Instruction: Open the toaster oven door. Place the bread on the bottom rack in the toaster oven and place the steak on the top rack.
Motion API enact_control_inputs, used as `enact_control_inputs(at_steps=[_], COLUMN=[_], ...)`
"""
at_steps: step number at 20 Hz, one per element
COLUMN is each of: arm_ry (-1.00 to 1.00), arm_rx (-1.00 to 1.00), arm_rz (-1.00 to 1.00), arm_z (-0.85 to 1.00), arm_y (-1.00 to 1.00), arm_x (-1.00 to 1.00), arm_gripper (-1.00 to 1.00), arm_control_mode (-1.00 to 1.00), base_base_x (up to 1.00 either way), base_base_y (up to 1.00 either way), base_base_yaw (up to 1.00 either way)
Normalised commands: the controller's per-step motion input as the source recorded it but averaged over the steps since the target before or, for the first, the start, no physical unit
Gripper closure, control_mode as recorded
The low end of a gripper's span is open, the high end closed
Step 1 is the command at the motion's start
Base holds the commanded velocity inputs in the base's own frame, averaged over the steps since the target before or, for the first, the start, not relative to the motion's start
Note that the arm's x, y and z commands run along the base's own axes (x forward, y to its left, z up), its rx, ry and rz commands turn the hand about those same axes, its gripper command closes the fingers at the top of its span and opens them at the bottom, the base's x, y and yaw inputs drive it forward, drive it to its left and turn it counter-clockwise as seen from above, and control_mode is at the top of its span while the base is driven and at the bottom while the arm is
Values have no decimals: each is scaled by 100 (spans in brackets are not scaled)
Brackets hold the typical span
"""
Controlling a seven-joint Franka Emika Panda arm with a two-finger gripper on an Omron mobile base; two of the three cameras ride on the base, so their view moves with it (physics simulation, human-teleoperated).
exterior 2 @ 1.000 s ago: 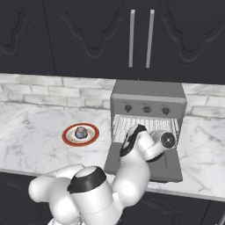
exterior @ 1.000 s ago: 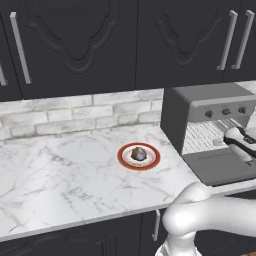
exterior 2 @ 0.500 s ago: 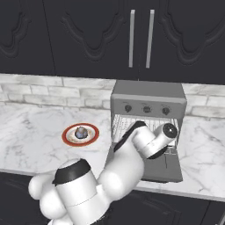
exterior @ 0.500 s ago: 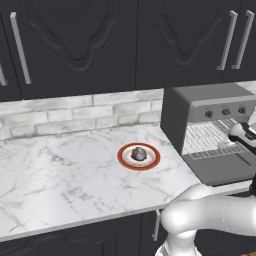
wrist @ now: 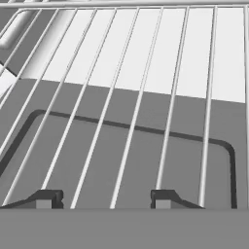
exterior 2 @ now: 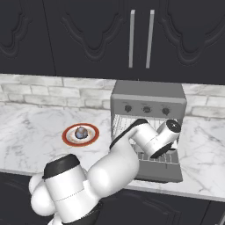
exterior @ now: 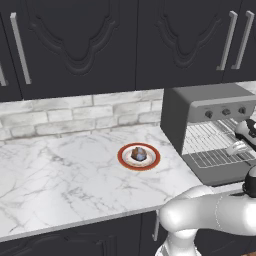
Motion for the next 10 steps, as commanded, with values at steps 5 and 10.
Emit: enact_control_inputs(at_steps=[5,10], arm_ry=[11,3], arm_rx=[-1,-4], arm_rz=[3,0], arm_z=[-65,-71], arm_y=[0,0], arm_x=[-90,-92], arm_gripper=[-100,-100], arm_control_mode=[-100,-100], base_base_x=[0,0], base_base_y=[0,0], base_base_yaw=[0,0])
